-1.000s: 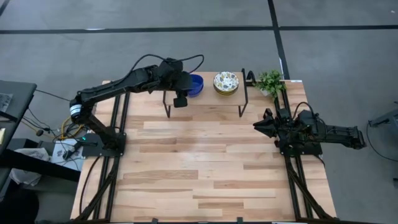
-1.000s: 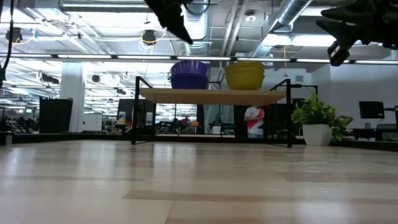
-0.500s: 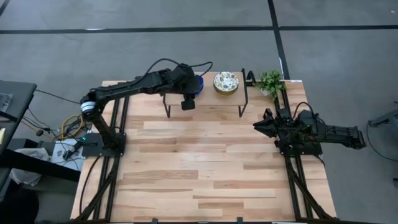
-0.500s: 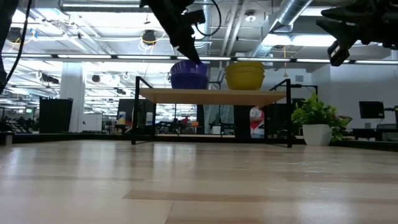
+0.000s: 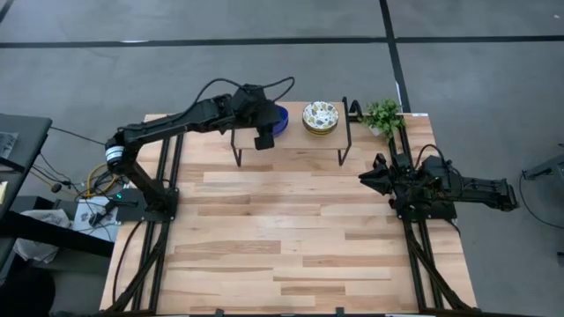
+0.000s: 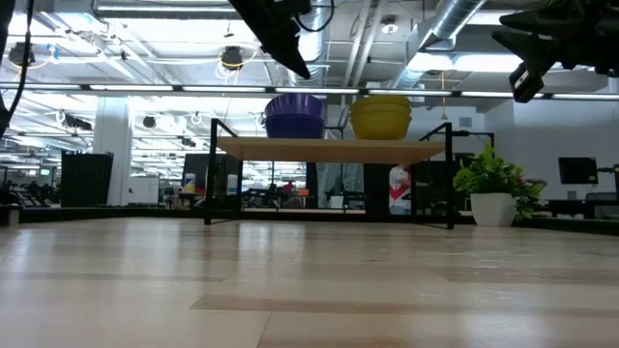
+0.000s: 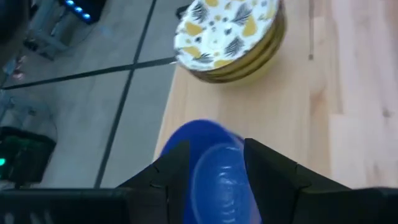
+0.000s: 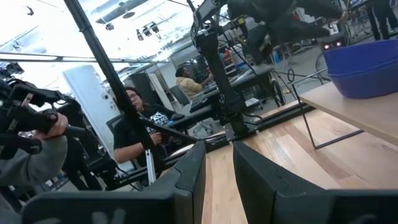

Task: Pick & Place Mini bowls
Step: Stack the blue bowl on top of the blue bowl on the shelf, then return to Home Position

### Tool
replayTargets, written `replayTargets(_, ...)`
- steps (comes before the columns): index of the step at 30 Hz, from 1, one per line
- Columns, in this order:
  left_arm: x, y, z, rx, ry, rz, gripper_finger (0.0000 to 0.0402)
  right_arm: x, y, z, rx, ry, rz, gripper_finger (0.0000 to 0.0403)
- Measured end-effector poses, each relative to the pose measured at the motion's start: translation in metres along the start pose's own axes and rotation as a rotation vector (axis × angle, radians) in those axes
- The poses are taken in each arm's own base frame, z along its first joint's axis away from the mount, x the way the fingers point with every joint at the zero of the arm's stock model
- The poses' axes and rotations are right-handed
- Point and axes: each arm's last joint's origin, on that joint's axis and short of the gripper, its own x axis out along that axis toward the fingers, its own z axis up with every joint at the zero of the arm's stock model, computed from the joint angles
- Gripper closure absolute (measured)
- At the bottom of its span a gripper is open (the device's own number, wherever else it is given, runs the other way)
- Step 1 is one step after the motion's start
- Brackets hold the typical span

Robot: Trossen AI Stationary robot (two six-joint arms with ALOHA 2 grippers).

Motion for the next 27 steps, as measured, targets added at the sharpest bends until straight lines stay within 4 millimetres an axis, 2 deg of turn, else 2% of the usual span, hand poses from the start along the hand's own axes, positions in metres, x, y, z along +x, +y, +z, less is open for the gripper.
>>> replayTargets(3,0.01,0.001,-0.003,-0.002,0.023,0.008,0.0252,0.0,0.0,0.0,0.0,0.0,0.0,0.0331)
replayTargets(7,0.029,-0.01,-0.012,0.019,0.08,-0.028,0.0252,0.0,0.0,0.0,0.0,0.0,0.0,0.0331)
replayTargets(13,0.035,-0.017,-0.019,0.036,0.13,-0.004,0.0252,0.0,0.0,0.0,0.0,0.0,0.0,0.0331)
replayTargets(21,-0.003,-0.009,-0.002,0.036,-0.016,0.061,0.0252,0.0,0.0,0.0,-0.001,0.0,0.0,0.0331)
replayTargets(27,-0.042,-0.005,0.004,-0.032,-0.103,0.064,0.0252,0.0,0.0,0.0,-0.001,0.0,0.0,0.0331)
